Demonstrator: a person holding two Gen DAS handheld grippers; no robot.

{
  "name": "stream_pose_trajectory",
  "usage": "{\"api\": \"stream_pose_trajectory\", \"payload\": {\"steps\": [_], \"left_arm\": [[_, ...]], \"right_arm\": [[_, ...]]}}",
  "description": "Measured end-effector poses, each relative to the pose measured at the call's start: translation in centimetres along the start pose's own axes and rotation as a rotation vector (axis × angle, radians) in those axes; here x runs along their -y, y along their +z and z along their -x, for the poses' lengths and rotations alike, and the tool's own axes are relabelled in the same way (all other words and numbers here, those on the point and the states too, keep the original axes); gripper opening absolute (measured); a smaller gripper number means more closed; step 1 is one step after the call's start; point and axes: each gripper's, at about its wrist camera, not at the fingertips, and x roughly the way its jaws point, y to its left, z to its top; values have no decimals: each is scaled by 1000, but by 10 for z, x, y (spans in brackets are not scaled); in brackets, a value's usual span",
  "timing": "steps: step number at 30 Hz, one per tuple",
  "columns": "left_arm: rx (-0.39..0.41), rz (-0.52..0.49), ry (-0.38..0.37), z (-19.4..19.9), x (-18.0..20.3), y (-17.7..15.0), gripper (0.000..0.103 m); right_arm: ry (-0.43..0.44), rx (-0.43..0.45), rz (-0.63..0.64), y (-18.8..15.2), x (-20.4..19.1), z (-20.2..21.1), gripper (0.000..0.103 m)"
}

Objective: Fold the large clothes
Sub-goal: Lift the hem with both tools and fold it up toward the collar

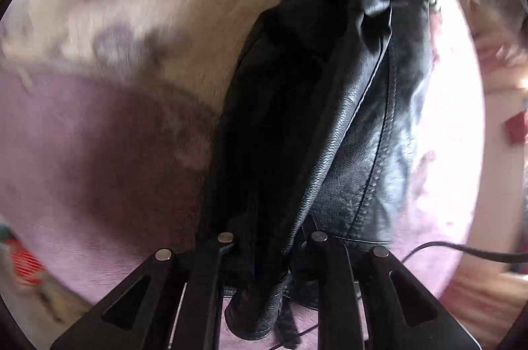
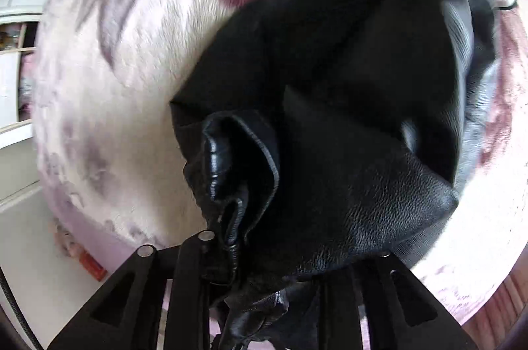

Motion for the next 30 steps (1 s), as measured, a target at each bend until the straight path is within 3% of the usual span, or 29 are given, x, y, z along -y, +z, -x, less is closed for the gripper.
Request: {"api": "stream_pose_trajectory", "payload": {"steps": [1, 3, 5, 8, 12, 14, 16, 18, 19, 21, 24, 26, 27, 28, 30], "left_arm": [[-10, 27, -36, 0, -9, -1, 24], [-31, 57, -57, -1, -29, -13, 27], [-44, 83, -106, -1, -43, -25, 28], [-82, 130, -119, 2, -64, -41, 29], [-61, 107, -97, 28, -62, -37, 26], [-14, 81, -118, 45, -50, -25, 26], [18, 55, -140, 53, -36, -8, 31], [36, 44, -154, 50, -25, 9, 46], [39, 44, -154, 45, -19, 23, 47], [55, 42, -147, 32, -5, 46, 47], [93, 64, -166, 24, 17, 73, 47], [115, 90, -173, 13, 32, 84, 47], [114, 96, -166, 9, 41, 88, 47], [114, 108, -152, 3, 48, 92, 47], [112, 117, -136, -6, 54, 98, 47]], "right_arm": [[0, -11, 3, -1, -4, -5, 44], [59, -14, 15, -2, -3, -13, 65], [165, -20, 23, -8, 4, -10, 67], [321, -29, 44, -25, 16, 12, 67], [317, 40, 23, -56, 55, 39, 67], [289, 83, -7, -67, 75, 43, 64], [299, 68, -10, -66, 80, 29, 16], [326, 44, 8, -55, 71, 5, 15], [318, 38, 39, -47, 61, -12, 15], [200, 11, 107, -24, 43, -56, 15], [254, -56, 106, -9, 48, -68, 15], [344, -64, 159, -14, 65, -42, 20], [360, -46, 162, -17, 78, -31, 35], [361, -14, 154, -21, 97, -15, 58], [330, 76, 104, -24, 147, 15, 76]]}}
